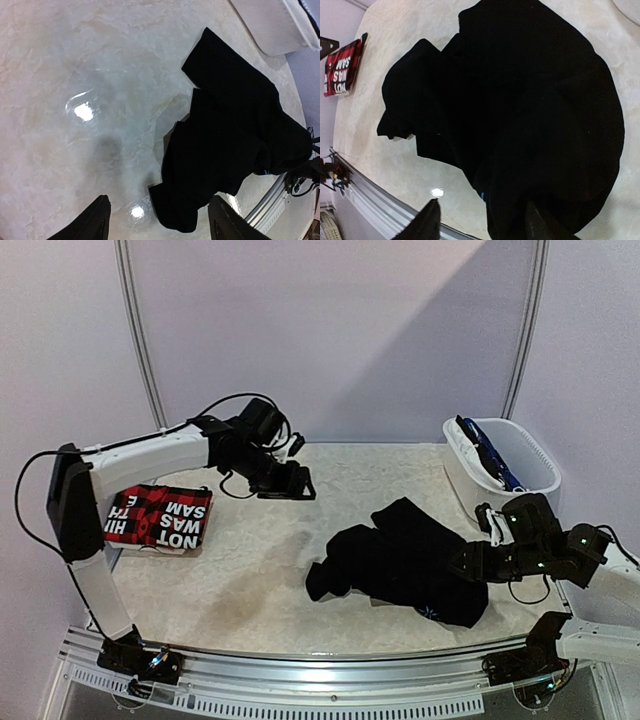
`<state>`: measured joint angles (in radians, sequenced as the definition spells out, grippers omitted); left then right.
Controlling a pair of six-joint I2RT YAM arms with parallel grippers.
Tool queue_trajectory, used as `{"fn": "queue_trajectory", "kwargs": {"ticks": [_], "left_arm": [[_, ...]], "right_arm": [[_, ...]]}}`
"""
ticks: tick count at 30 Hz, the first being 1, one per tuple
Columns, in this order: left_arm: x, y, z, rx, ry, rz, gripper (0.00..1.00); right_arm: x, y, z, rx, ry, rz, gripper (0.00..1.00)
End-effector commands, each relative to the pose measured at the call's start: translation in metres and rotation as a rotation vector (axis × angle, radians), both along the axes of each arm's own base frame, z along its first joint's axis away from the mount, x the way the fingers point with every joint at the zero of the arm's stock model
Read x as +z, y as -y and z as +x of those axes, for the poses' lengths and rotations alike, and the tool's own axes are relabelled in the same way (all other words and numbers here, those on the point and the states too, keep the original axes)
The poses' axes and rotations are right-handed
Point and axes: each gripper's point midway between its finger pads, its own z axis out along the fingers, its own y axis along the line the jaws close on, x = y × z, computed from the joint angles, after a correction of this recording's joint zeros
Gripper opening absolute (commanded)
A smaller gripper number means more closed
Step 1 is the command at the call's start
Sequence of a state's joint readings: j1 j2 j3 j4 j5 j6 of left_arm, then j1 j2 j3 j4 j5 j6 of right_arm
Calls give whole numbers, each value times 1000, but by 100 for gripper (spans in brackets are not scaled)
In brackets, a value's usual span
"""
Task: Fold and stack the mixed laundry pile
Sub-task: Place the crumpled T-shirt at the corner of the board, then pick up the crumpled T-shirt from the corner of the board.
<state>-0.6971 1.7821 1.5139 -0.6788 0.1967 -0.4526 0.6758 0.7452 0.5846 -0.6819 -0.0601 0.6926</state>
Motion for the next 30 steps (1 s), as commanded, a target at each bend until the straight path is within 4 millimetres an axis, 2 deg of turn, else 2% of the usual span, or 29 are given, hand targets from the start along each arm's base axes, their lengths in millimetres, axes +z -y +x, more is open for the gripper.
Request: {"fn": "queue_trajectory", "kwargs": {"ticks": [1, 3, 5, 9, 14, 18, 19, 23, 25, 26, 27, 29, 30], "left_arm": [[-18, 37, -5, -105, -18, 45, 68], [-30, 51, -9, -142, -41, 65, 68], [-39, 63, -14, -175, -61, 80, 69], [-49, 85, -22, -224, -78, 80, 73], [-66, 103, -27, -242, -134, 50, 74], [-78, 113, -35, -267, -161, 51, 72], [-80, 114, -38, -271, -168, 53, 70], [-88, 114, -48, -281, -187, 64, 65], [-93, 112, -52, -280, -197, 70, 60], [-94, 113, -53, -283, -199, 65, 56], [-95, 113, -55, -282, -204, 64, 51], [-96, 112, -57, -283, -207, 64, 36], [-96, 111, -58, -283, -210, 64, 31]], "right_arm": [[27, -1, 5, -5, 36, 9, 70], [41, 2, 11, -23, 69, -7, 79], [54, 11, 20, -73, 108, -41, 84], [57, 12, 32, -116, 84, -98, 87], [43, -5, 57, -112, 14, -152, 86], [27, -20, 91, -93, -60, -159, 86], [27, -20, 101, -98, -66, -166, 86], [-5, -32, 137, -45, -165, -196, 86], [-7, -38, 158, -24, -164, -191, 85], [-8, -40, 167, -15, -165, -191, 85], [-17, -41, 176, -1, -180, -210, 85], [-23, -43, 195, 16, -181, -224, 84], [-33, -44, 204, 22, -194, -233, 84]]}}
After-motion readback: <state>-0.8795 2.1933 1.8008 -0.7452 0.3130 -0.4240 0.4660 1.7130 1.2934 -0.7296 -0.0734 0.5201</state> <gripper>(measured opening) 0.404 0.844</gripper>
